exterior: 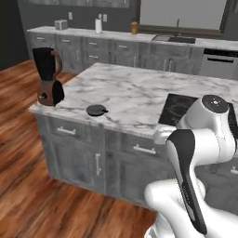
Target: Grab the lime and garlic from the fridge, place them in the blender, close the lid, and turn on the blender to create a marinade.
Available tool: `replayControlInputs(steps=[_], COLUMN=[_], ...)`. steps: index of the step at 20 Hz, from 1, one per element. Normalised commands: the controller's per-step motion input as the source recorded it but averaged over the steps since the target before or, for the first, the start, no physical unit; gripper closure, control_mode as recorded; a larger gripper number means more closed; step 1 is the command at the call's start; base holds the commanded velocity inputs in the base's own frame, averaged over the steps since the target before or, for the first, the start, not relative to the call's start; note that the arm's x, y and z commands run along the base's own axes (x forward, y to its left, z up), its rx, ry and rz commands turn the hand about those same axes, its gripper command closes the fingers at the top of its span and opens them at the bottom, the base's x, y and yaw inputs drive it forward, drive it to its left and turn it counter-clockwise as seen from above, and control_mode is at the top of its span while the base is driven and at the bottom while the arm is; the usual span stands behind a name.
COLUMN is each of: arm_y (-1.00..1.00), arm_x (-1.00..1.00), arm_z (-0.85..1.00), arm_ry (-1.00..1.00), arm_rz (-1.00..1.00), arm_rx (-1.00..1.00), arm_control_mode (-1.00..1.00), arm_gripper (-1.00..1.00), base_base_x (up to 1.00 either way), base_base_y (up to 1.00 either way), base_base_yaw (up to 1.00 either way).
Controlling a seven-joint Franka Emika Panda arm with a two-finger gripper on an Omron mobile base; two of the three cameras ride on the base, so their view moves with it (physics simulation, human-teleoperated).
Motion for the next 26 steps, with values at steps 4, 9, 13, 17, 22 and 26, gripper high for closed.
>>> replayControlInputs(steps=[4, 9, 13, 17, 22, 26], arm_y=[0.00, 0.00, 0.00, 0.00, 0.00, 0.00], arm_x=[0.00, 0.00, 0.00, 0.00, 0.00, 0.00], arm_z=[0.00, 0.00, 0.00, 0.00, 0.00, 0.00], arm_ry=[0.00, 0.00, 0.00, 0.00, 0.00, 0.00], arm_rz=[0.00, 0.00, 0.00, 0.00, 0.00, 0.00], arm_rx=[0.00, 0.00, 0.00, 0.00, 0.00, 0.00], arm_control_mode=[1.00, 1.00, 1.00, 1.00, 1.00, 1.00], arm_gripper=[1.00, 1.00, 1.00, 1.00, 1.00, 1.00], base_base_x=[0.99, 1.00, 1.00, 0.96, 0.56, 0.18], base_base_y=[1.00, 1.00, 1.00, 1.00, 1.00, 1.00], base_base_yaw=[-0.34, -0.34, -0.33, -0.33, -0.27, -0.20])
